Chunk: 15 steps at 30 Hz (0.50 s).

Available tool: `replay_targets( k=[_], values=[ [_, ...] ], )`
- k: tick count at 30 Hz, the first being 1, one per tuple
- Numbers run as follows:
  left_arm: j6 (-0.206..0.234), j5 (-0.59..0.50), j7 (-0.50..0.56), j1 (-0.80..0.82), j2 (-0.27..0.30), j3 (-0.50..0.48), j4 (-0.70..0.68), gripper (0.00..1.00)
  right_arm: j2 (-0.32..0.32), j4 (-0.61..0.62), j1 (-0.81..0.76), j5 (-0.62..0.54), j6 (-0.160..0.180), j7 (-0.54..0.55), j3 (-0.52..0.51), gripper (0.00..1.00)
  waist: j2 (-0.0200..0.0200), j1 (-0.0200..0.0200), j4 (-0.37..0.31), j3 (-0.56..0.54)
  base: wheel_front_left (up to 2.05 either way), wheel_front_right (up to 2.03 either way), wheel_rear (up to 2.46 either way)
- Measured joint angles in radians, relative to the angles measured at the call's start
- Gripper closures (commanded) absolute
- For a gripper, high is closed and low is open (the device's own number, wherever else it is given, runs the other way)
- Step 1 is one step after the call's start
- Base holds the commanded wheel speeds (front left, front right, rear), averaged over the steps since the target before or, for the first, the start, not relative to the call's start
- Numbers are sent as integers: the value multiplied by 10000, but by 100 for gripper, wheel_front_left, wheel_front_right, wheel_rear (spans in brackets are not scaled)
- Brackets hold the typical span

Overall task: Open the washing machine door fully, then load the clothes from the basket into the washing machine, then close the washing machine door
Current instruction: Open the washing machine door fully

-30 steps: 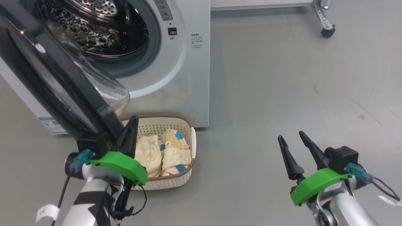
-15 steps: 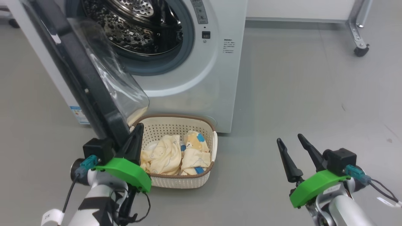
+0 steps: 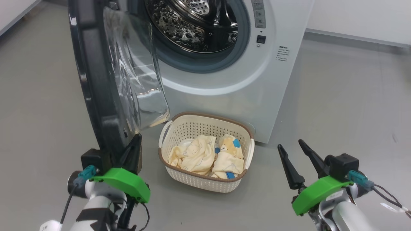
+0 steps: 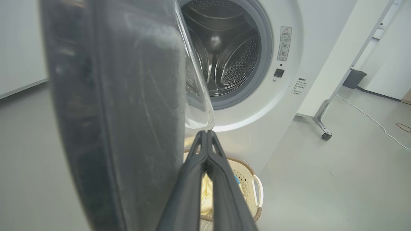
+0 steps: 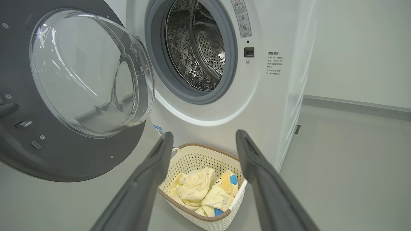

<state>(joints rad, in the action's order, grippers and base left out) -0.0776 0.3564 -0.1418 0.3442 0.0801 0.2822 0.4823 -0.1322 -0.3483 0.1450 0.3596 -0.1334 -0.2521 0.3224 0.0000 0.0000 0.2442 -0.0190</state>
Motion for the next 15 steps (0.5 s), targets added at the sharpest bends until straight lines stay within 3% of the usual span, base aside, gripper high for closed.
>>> replay_targets(
  k=[6,15],
  values=[
    [94,79,-4,-39,217,-140,-54,100,17,-6,0,0,0,0,15,0,0,0,599,139,0,0,0],
    [270,355,-178,-103,476,-502,-337,100,-2,-13,12,0,0,0,167,0,0,0,976,544,0,0,0]
  ],
)
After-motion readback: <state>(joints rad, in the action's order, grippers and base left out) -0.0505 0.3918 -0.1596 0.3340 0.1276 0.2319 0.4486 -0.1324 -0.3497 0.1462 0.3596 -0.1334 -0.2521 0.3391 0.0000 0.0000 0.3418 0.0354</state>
